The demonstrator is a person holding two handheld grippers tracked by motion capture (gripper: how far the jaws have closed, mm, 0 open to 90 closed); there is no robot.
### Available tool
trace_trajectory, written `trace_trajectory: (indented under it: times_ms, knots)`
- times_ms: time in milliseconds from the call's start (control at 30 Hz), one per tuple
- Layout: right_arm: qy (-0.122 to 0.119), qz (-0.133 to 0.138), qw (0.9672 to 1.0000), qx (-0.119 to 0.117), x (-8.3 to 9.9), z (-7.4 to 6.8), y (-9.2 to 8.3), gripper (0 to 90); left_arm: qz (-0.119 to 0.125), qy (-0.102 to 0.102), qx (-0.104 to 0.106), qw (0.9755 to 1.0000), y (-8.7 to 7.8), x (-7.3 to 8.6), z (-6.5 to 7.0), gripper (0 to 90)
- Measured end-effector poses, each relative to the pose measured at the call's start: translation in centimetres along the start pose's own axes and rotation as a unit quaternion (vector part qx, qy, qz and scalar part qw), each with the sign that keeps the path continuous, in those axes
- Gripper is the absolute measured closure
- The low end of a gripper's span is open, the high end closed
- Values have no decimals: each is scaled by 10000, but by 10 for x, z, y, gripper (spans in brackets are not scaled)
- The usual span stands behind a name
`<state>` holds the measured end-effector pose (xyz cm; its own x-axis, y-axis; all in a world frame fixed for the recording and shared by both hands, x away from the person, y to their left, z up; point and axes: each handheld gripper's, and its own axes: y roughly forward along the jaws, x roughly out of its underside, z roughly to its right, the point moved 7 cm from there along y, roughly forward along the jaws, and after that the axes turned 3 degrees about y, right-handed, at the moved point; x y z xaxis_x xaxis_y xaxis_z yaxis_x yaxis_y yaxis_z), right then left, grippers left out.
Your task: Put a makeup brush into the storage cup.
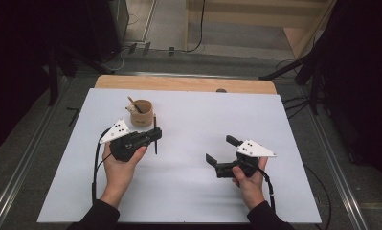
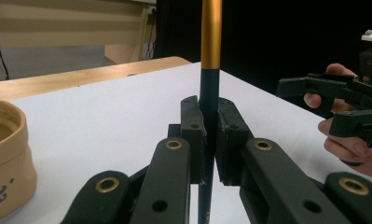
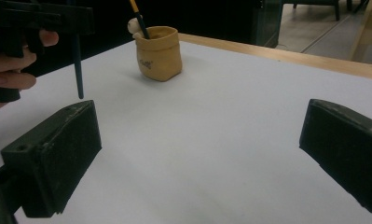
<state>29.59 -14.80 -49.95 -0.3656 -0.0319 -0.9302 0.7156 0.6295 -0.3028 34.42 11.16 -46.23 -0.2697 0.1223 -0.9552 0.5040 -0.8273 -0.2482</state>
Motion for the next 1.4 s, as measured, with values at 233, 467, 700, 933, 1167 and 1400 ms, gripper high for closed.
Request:
trace_trajectory:
  times_ms: [233,467,700,933,1167,1400]
  knots:
    - [-87,20,10000,19,2,10,-11,0,-2,10,-67,10000,-2,1,-6,843]
    - [-37,78,9998,202,3,23,-26,0,59,-4,-155,9999,-5,-5,-16,843]
    - [-26,64,9993,380,8,38,-40,0,171,-29,-273,9995,-8,-16,-26,843]
    - [-17,116,9988,485,9,53,-55,2,252,-98,-401,9988,-9,-20,-36,843]
    - [7,61,9982,589,17,63,-61,2,288,-87,-531,9981,-10,-25,-45,843]
    - [35,83,9976,689,19,72,-71,4,295,-106,-615,9976,-9,-29,-54,843]
